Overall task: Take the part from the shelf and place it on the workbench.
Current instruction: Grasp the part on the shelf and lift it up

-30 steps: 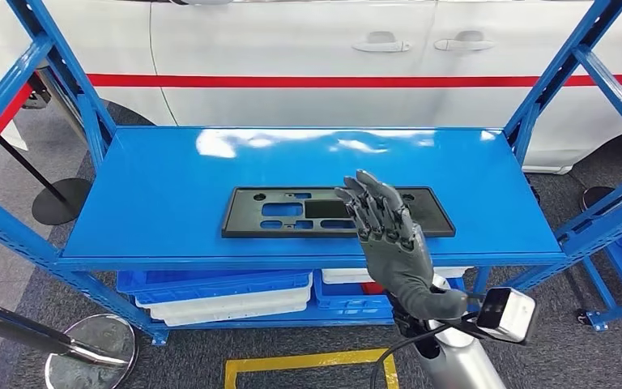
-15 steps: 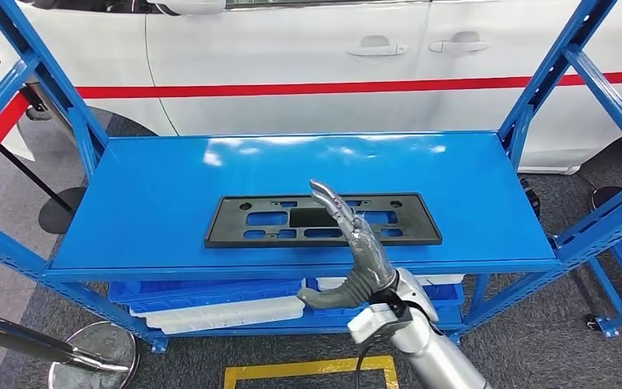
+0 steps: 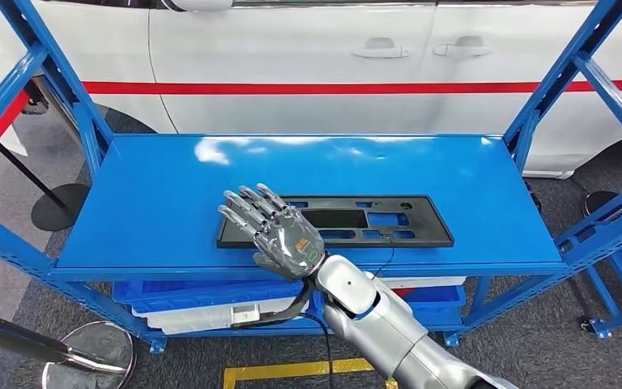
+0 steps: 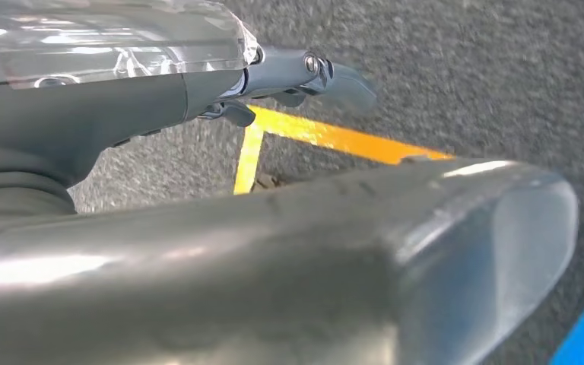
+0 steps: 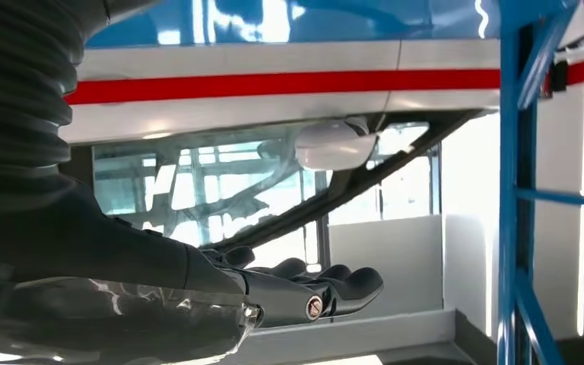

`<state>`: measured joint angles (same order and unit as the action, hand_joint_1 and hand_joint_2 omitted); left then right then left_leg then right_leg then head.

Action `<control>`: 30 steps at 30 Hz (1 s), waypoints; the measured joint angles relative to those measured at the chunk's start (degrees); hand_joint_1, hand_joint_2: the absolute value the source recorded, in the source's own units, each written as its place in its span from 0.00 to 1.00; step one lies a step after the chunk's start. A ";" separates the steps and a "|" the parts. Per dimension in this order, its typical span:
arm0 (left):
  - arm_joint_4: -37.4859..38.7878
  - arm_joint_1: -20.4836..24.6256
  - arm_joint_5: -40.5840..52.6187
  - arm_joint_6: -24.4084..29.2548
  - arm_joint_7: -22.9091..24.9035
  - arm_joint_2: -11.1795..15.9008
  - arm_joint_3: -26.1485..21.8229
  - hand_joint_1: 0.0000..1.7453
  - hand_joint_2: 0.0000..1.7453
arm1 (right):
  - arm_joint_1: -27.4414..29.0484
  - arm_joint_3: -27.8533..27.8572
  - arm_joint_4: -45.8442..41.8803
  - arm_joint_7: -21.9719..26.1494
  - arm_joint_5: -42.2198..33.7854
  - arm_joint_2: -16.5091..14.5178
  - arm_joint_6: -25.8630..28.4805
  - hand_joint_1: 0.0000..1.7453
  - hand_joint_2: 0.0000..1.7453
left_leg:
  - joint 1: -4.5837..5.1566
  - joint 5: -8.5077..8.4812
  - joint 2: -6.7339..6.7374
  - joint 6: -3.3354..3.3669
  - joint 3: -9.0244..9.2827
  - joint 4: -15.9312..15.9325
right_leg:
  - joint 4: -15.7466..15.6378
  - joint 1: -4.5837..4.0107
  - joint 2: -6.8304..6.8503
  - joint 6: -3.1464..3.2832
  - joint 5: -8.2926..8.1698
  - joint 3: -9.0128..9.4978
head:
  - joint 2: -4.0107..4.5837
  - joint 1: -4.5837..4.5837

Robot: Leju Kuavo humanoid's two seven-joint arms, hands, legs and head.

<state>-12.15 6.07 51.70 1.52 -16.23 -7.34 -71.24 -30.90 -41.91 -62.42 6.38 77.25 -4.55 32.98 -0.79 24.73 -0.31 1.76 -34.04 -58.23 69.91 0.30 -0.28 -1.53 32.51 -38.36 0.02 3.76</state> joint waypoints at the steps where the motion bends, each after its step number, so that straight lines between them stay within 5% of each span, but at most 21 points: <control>1: 0.00 -0.04 0.05 -0.03 -0.04 0.01 0.01 0.00 0.00 | -0.69 -0.26 1.99 -0.61 0.03 -0.55 0.09 0.00 1.00 | 0.01 0.03 -0.02 0.03 0.00 -0.01 | 2.98 0.13 0.00 -0.15 0.78 -1.63 | 0.00 0.00; 3: 0.00 -0.13 0.25 -0.19 -0.09 0.02 0.03 0.00 0.00 | -2.16 -0.60 5.86 -1.69 0.03 -1.62 0.27 0.00 1.00 | 0.01 0.09 -0.09 0.01 0.04 -0.04 | 3.43 0.32 0.01 -0.18 -0.67 -2.41 | 0.00 -0.01; 5: 0.00 -0.15 0.45 -0.40 -0.12 0.02 0.08 0.00 0.00 | -3.92 -0.77 8.97 -2.57 0.03 -2.57 0.43 0.00 1.00 | 0.02 0.19 -0.16 -0.15 0.21 -0.03 | -3.83 0.33 0.00 0.27 -4.95 0.62 | 0.00 -0.01; 7: 0.01 -0.13 0.51 -0.58 -0.14 0.02 0.16 0.00 0.00 | -5.51 -0.79 11.40 -3.23 0.25 -3.26 0.60 0.00 1.00 | 0.11 0.26 -0.19 -0.62 0.25 -0.03 | -10.43 -0.06 0.00 0.93 -7.37 3.59 | 0.00 -0.01; 11: 0.02 -0.12 0.56 -0.69 -0.17 0.04 0.37 0.00 0.00 | -7.38 -0.78 16.16 -4.03 1.38 -4.17 0.94 0.00 1.00 | 0.06 0.44 -0.15 -1.94 0.34 0.08 | -12.58 -0.30 -0.05 1.93 -7.66 4.54 | 0.00 0.01; 13: 0.02 -0.11 0.60 -0.71 -0.18 0.09 0.40 0.00 0.00 | -7.95 -0.76 17.64 -4.14 1.60 -4.63 1.18 0.00 1.00 | 0.07 2.51 -0.08 -2.32 -0.96 -3.15 | -13.39 -0.01 0.11 2.61 -7.98 5.06 | 0.00 0.01; 15: 0.02 -0.16 0.64 -0.72 -0.19 0.13 0.40 0.00 0.00 | -8.26 -0.76 18.91 -4.15 1.70 -5.03 1.36 0.00 1.00 | -0.02 6.05 -0.04 -2.51 -4.40 -10.45 | -13.53 -0.08 0.27 2.99 -7.97 5.24 | 0.00 0.02; 17: 0.02 -0.31 0.67 -0.72 -0.14 0.14 0.40 0.00 0.00 | -8.29 -0.78 19.99 -4.22 1.91 -5.20 1.28 0.00 1.00 | -0.08 7.51 -0.03 -2.78 -7.21 -15.85 | -13.38 -0.18 0.31 3.05 -7.84 5.24 | 0.00 0.02; 19: 0.02 -0.42 0.69 -0.78 -0.07 0.20 0.40 0.00 0.00 | -8.51 -0.78 21.21 -4.62 2.75 -5.26 0.90 0.00 1.00 | -0.26 4.75 0.00 -2.97 -6.08 -12.97 | -12.99 -0.13 0.24 2.87 -7.53 5.28 | 0.00 0.02; 22: 0.02 -0.28 0.65 -0.89 -0.03 0.33 0.40 0.00 0.00 | -9.43 -0.78 23.55 -5.47 4.61 -5.24 0.42 0.00 1.00 | -0.43 0.34 0.03 -2.77 -1.15 -2.40 | -11.83 -0.26 0.11 2.12 -6.72 5.04 | 0.00 0.02; 27: 0.02 -0.17 0.48 -1.06 -0.16 0.38 0.40 0.00 0.00 | -10.67 -0.67 26.36 -5.48 5.17 -5.08 0.17 0.00 1.00 | -0.31 0.16 -0.11 -0.98 -0.61 -0.82 | -10.48 -0.22 0.07 0.82 -5.82 4.32 | 0.00 0.02; 30: 0.02 -0.04 0.41 -1.28 -0.42 0.44 0.40 0.00 0.00 | -11.48 -0.26 27.92 -5.32 4.90 -4.28 0.18 0.00 1.00 | -0.40 0.07 -0.05 -0.35 -0.59 -0.67 | -1.87 0.05 0.11 -0.05 -1.35 0.15 | 0.00 0.02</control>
<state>-12.13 6.03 52.11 0.25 -16.64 -6.91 -70.84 -42.39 -42.17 -34.50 1.06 82.15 -8.83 33.16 -1.19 24.80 -0.36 1.41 -34.63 -58.90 68.05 0.35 -0.16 -1.58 31.16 -38.21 0.02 3.78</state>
